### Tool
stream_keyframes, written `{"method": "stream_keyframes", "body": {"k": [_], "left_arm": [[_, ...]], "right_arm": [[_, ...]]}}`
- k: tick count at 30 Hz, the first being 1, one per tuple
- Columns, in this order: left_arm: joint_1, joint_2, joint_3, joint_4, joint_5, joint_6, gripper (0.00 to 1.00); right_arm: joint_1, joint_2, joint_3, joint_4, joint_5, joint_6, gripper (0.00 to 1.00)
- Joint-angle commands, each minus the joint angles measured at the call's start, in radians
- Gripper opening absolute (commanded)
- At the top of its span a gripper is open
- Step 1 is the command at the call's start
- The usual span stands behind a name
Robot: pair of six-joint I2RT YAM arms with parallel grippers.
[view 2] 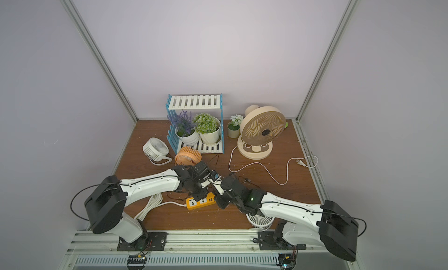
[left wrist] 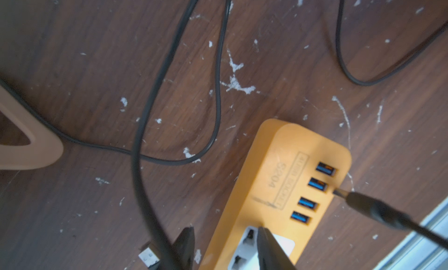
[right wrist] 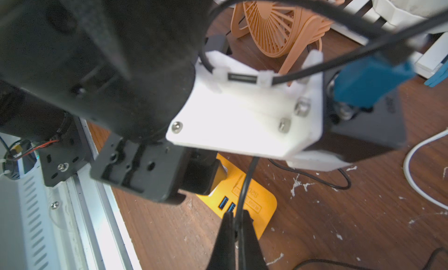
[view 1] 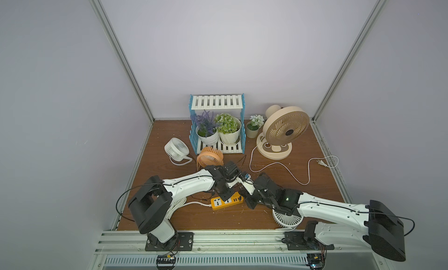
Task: Unplug the desk fan from the power strip
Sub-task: Remove the plug from the socket, then place the plug at the center of the board.
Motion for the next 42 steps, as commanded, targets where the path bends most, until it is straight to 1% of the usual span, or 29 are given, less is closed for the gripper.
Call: {"method": "stream_keyframes", "body": {"k": [1, 6, 10, 12, 16, 18, 21, 24, 29, 33, 35, 36, 38, 39, 40, 42], "left_arm": [[-0.015, 0.035, -0.037, -0.069, -0.023, 0.017, 0.45], [-0.013, 0.036, -0.037, -0.069, -0.028, 0.017, 0.46], [-0.013, 0.011, -0.037, -0.058, -0.057, 0.013, 0.48], [-0.014, -0.029, -0.037, -0.036, -0.073, 0.009, 0.5], [-0.014, -0.129, -0.035, 0.04, -0.091, -0.023, 0.55], [-0.014, -0.195, -0.042, 0.103, -0.094, -0.043, 0.58], [-0.01, -0.279, -0.053, 0.195, -0.128, -0.087, 0.63], [0.0, -0.357, -0.062, 0.271, -0.206, -0.127, 0.7], [0.049, -0.49, -0.106, 0.364, -0.406, -0.213, 0.77], [0.111, -0.589, -0.155, 0.352, -0.588, -0.333, 0.87], [0.155, -0.622, -0.173, 0.307, -0.627, -0.414, 0.91], [0.181, -0.632, -0.178, 0.275, -0.627, -0.461, 0.91], [0.235, -0.653, -0.185, 0.218, -0.618, -0.541, 0.93], [0.256, -0.663, -0.188, 0.199, -0.617, -0.57, 0.93], [0.27, -0.672, -0.194, 0.188, -0.619, -0.589, 0.94], [0.286, -0.69, -0.205, 0.185, -0.636, -0.606, 0.96]], "right_arm": [[0.005, -0.032, 0.001, 0.018, 0.024, -0.002, 0.0], [0.004, -0.047, 0.004, 0.01, 0.046, 0.0, 0.0], [0.001, -0.066, 0.021, -0.023, 0.127, 0.024, 0.0], [-0.008, -0.081, 0.034, -0.049, 0.176, 0.046, 0.0], [-0.057, -0.112, 0.068, -0.097, 0.234, 0.081, 0.0], [-0.097, -0.118, 0.103, -0.126, 0.246, 0.077, 0.0], [-0.148, -0.091, 0.171, -0.161, 0.237, 0.044, 0.0], [-0.191, -0.031, 0.243, -0.144, 0.215, 0.015, 0.0], [-0.211, 0.135, 0.381, -0.055, 0.174, -0.014, 0.0], [-0.213, 0.302, 0.525, -0.017, 0.141, 0.012, 0.0], [-0.22, 0.381, 0.59, -0.019, 0.142, 0.041, 0.0], [-0.222, 0.412, 0.612, -0.022, 0.147, 0.05, 0.03], [-0.223, 0.454, 0.637, -0.02, 0.153, 0.052, 0.13], [-0.223, 0.47, 0.639, -0.016, 0.157, 0.055, 0.23], [-0.224, 0.475, 0.64, -0.015, 0.155, 0.055, 0.4], [-0.227, 0.487, 0.654, -0.035, 0.14, 0.035, 0.58]]}}
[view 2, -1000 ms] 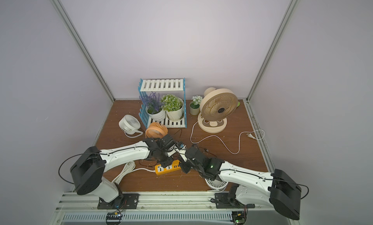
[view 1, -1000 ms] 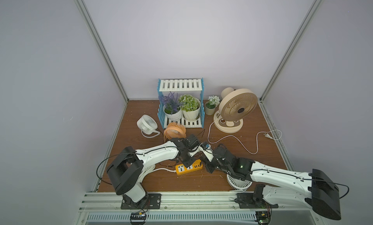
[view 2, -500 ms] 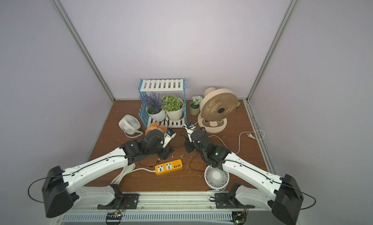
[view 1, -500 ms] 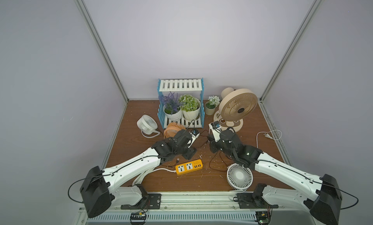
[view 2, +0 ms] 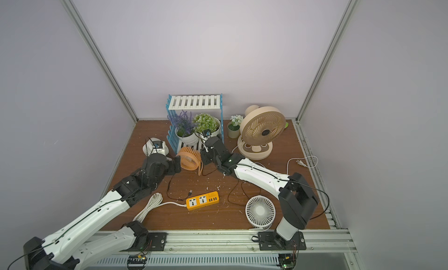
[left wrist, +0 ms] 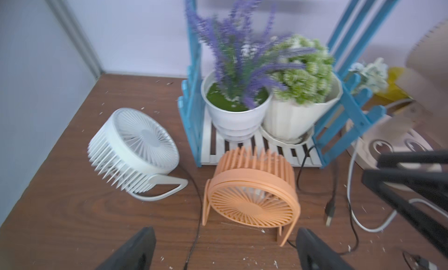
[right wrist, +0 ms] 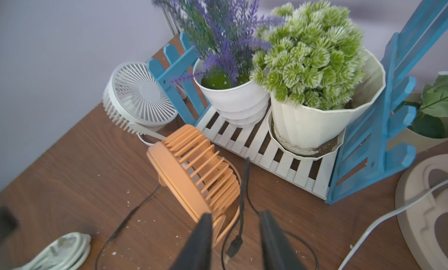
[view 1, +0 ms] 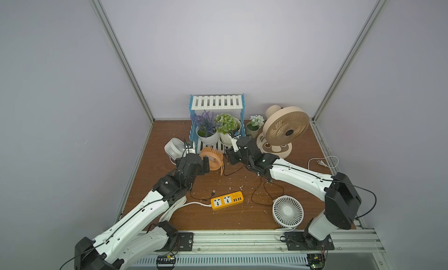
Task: Unplug the desk fan from the power strip
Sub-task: Place the plug at the center of the board, then reset both arms
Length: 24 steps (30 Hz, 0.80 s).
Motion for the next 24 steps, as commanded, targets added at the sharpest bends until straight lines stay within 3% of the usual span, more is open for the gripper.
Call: {"method": "stream_keyframes", "body": {"k": [1, 4, 8, 11, 15, 18, 21, 24], "left_arm": [[0.028, -0.032, -0.019, -0.058, -0.069, -0.109, 0.98], [0.04, -0.05, -0.031, -0.048, -0.081, -0.099, 1.0], [0.114, -0.059, -0.037, -0.037, -0.034, -0.086, 1.0], [0.237, -0.062, -0.044, -0.021, 0.008, -0.063, 1.0], [0.388, -0.068, -0.103, 0.037, 0.007, -0.103, 1.0], [0.418, -0.069, -0.162, 0.08, -0.031, -0.146, 1.0], [0.418, -0.051, -0.196, 0.086, -0.083, -0.178, 1.0], [0.418, -0.02, -0.213, 0.115, -0.147, -0.143, 1.0]], "right_arm": [[-0.007, 0.006, 0.038, -0.031, -0.012, -0.016, 0.67], [-0.021, -0.028, 0.062, -0.099, -0.021, -0.072, 0.82], [-0.068, -0.166, 0.025, -0.184, -0.018, -0.125, 0.86], [-0.137, -0.351, -0.121, -0.265, 0.075, -0.12, 0.86], [-0.275, -0.619, -0.367, -0.365, 0.271, 0.018, 0.88], [-0.398, -0.79, -0.519, -0.384, 0.305, 0.138, 0.87], [-0.503, -0.833, -0.592, -0.395, 0.328, 0.208, 0.87], [-0.619, -0.758, -0.63, -0.327, 0.317, 0.192, 0.87]]}}
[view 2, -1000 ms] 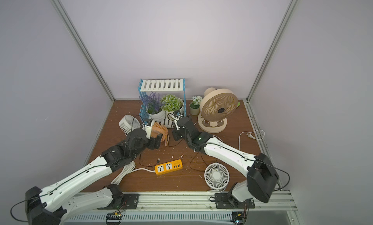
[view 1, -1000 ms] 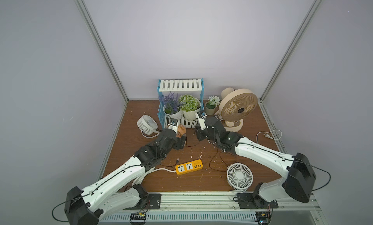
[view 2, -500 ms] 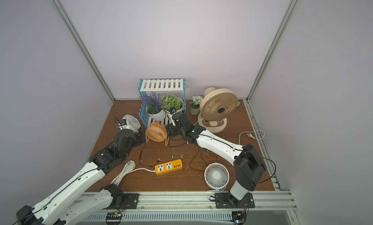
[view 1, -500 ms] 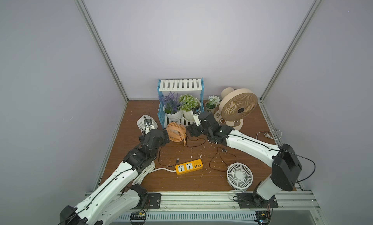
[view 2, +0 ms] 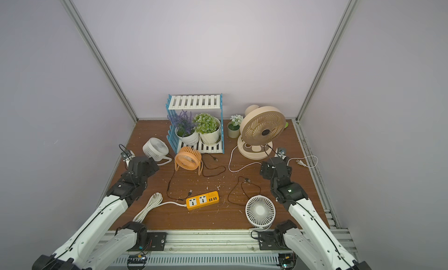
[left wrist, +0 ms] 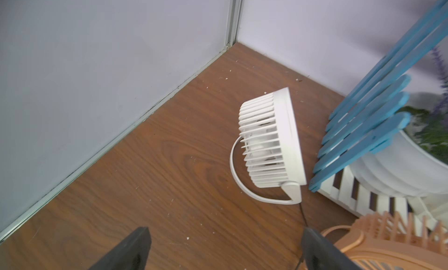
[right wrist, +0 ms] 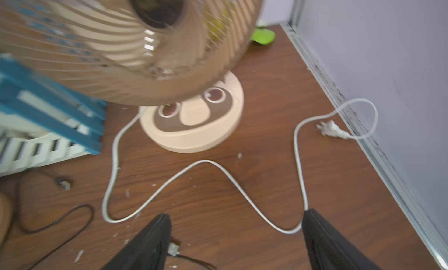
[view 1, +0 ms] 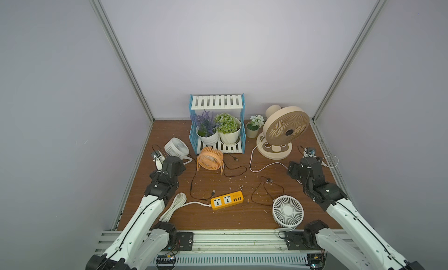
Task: Unplug the desk fan from the power strip
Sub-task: Reset both arms
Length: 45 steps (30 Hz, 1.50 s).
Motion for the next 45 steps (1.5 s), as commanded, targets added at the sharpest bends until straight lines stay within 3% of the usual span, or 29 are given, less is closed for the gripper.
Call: {"method": "stream_keyframes", "body": {"k": [1, 5, 9, 11, 12, 15, 18, 20, 23, 24, 26, 27, 28, 35, 45], "left_arm": [[0.011, 0.026, -0.017, 0.081, -0.102, 0.032, 1.0], [0.03, 0.112, -0.067, 0.369, -0.099, 0.243, 1.0], [0.036, 0.235, -0.073, 0.509, -0.024, 0.379, 1.0], [0.036, 0.278, -0.1, 0.595, 0.019, 0.414, 1.0], [0.036, 0.298, -0.116, 0.65, 0.049, 0.43, 1.0], [0.036, 0.366, -0.149, 0.774, 0.117, 0.463, 1.0], [0.036, 0.422, -0.159, 0.83, 0.183, 0.492, 1.0], [0.036, 0.479, -0.167, 0.903, 0.233, 0.534, 1.0], [0.037, 0.542, -0.158, 0.997, 0.29, 0.607, 1.0], [0.037, 0.57, -0.166, 1.043, 0.3, 0.612, 1.0], [0.066, 0.615, -0.21, 1.152, 0.294, 0.564, 1.0], [0.122, 0.62, -0.249, 1.206, 0.366, 0.521, 0.99], [0.149, 0.663, -0.287, 1.36, 0.367, 0.495, 0.99], [0.134, 0.668, -0.261, 1.29, 0.341, 0.514, 0.99], [0.157, 0.669, -0.233, 1.235, 0.438, 0.516, 0.99]], "right_arm": [[-0.095, 0.089, -0.04, 0.111, 0.052, 0.013, 0.88], [-0.108, 0.246, -0.155, 0.634, 0.075, -0.271, 0.87], [-0.114, 0.418, -0.117, 0.874, 0.029, -0.488, 0.89], [-0.155, 0.477, -0.163, 1.031, -0.036, -0.504, 0.91], [-0.195, 0.497, -0.154, 1.011, -0.089, -0.462, 0.9], [-0.281, 0.571, -0.258, 1.284, -0.227, -0.348, 0.89], [-0.27, 0.598, -0.322, 1.43, -0.331, -0.408, 0.89], [-0.265, 0.721, -0.367, 1.678, -0.333, -0.407, 0.94], [-0.256, 0.68, -0.297, 1.43, -0.334, -0.431, 0.95], [-0.25, 0.73, -0.3, 1.529, -0.336, -0.432, 0.96], [-0.249, 0.696, -0.284, 1.424, -0.334, -0.434, 0.98], [-0.246, 0.693, -0.267, 1.399, -0.323, -0.438, 0.99], [-0.243, 0.714, -0.273, 1.448, -0.321, -0.438, 0.99], [-0.243, 0.709, -0.274, 1.439, -0.321, -0.437, 0.99], [-0.242, 0.712, -0.274, 1.442, -0.318, -0.438, 0.99]]}}
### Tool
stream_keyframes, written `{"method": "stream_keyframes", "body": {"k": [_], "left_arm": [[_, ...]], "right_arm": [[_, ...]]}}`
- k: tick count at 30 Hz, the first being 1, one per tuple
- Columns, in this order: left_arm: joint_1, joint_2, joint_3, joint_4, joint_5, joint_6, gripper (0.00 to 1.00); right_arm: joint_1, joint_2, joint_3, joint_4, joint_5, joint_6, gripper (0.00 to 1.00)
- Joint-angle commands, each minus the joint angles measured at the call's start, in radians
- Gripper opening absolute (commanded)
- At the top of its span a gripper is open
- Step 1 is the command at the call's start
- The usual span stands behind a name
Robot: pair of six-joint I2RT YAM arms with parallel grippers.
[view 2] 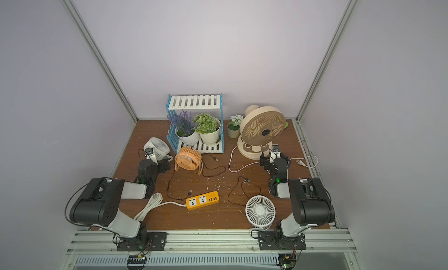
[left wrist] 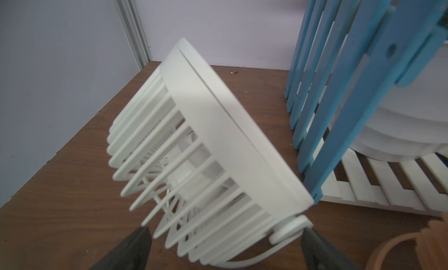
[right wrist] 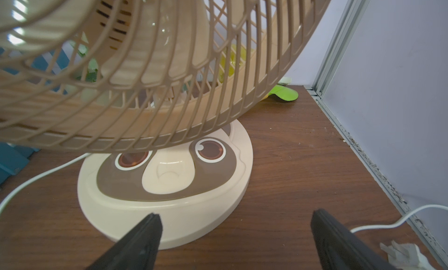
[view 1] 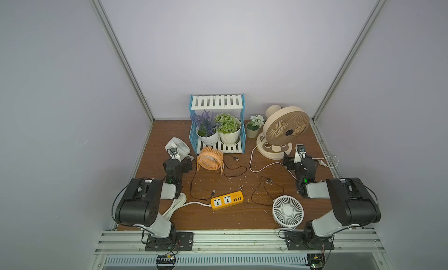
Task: Unplug the desk fan from the power strip
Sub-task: Reset both arms
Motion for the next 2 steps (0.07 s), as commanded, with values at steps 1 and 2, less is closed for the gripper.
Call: {"method": "stream_keyframes", "body": {"k": [1, 2], "left_arm": [[0.012, -0.002, 0.01, -0.007, 0.042, 0.001, 0.99], [0.012, -0.008, 0.008, -0.007, 0.044, 0.002, 0.99]], "right_arm": [[0.006, -0.004, 0.005, 0.002, 0.002, -0.009, 0.99], [0.006, -0.004, 0.004, 0.002, 0.002, -0.01, 0.99]]}}
